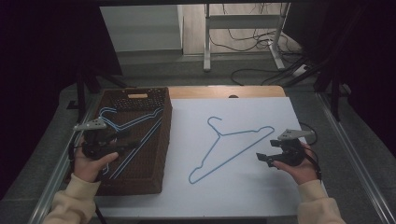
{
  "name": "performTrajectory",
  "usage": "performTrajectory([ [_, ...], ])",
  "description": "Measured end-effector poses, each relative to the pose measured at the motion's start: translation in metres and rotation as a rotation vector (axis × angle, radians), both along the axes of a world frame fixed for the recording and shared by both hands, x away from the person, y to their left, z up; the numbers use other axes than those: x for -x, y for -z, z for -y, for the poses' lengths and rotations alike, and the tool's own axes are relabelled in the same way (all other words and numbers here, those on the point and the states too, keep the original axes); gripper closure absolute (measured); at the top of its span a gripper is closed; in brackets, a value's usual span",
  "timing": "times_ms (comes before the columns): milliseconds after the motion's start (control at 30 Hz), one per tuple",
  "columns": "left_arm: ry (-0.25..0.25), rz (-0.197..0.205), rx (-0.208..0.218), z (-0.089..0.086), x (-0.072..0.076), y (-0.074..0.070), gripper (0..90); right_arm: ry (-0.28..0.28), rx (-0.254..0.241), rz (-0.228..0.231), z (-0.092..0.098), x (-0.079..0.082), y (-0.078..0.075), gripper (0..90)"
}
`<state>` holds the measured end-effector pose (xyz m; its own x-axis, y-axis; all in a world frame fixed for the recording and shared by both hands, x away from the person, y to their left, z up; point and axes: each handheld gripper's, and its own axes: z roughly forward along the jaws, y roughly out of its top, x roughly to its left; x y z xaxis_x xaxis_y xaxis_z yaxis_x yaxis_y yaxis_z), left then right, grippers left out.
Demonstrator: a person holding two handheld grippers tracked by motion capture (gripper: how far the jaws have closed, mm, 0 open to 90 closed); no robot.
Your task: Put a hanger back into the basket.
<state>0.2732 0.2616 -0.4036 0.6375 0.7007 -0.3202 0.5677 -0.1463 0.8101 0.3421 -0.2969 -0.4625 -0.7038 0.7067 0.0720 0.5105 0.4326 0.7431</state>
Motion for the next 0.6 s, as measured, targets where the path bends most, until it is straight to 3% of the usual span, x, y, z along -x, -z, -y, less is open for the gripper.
performTrajectory([
  [267,0.056,-0.004,-0.017,0.028,0.003,0.007,27.1,-0.009,-0.009,0.013,-0.002,0.001,-0.004,15.7],
  [600,0.054,-0.004,-0.027,0.035,0.005,0.013,27.0,-0.018,-0.015,0.027,-0.005,0.003,-0.009,15.7],
])
